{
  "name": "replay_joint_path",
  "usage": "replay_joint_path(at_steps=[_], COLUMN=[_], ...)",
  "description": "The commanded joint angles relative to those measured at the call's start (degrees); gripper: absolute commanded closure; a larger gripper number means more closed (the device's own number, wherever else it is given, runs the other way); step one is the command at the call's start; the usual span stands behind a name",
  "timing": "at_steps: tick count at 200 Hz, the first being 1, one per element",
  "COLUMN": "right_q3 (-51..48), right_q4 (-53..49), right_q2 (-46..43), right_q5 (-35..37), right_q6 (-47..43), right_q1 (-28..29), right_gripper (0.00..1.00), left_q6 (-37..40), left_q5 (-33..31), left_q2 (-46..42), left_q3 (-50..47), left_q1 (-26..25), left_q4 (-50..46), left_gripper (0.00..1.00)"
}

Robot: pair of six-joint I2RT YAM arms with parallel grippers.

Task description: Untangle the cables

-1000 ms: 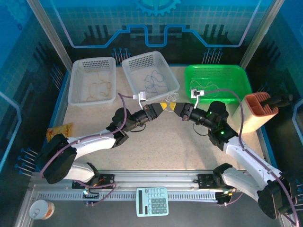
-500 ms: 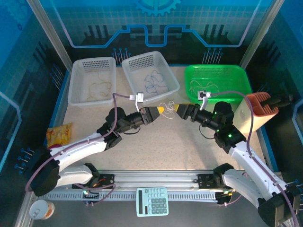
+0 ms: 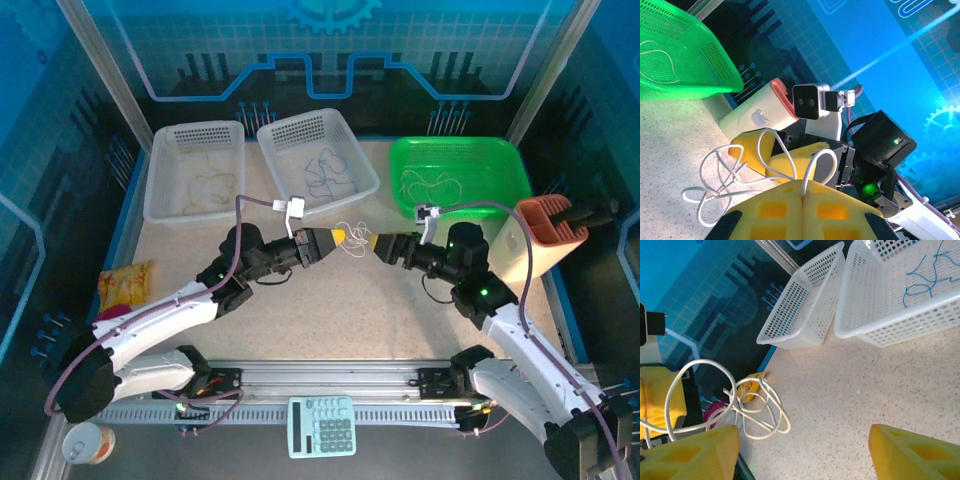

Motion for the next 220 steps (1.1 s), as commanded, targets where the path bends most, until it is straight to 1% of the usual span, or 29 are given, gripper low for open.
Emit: replay_joint_path(at_steps=[1,41,60,89,160,220], right_q3=[-0.75,-0.45,-0.01,1.15,3.1,4.33], right_q4=[0.7,2.25,3.18,3.79,6.36,6.33], right_q2=[-1.13,0.86,2.01,3.54,6.47,6.3], right_q5=[-2.63,-3.43,-3.74,-4.25,-6.03,-7.16], right_q6=[-1.74,-1.88,-1.88,-2.01,-1.33,-1.05], right_q1=[-0.77,-0.84,-0.87,-0.94,-0.93,-0.97], right_gripper=[0.34,0.44,0.48,0.49,0.56,0.57], left_q6=[0.8,-0.33,-0.92,-1.45,-2.41,-2.85], left_q5=[1.04,1.14,1.23,1.31,1.4,1.24], left_q2=[-1.18,-0.83,-0.59,-0.46,-0.02,0.33], left_q3=[1.98,2.19,2.2,2.29,2.02,1.5], left_q1=[0.34,0.34,0.3,0.34,0.34,0.24], left_q4=[0.53,1.75,2.44,3.03,3.97,4.82], left_gripper=[1.0,1.0,1.0,1.0,1.0,1.0])
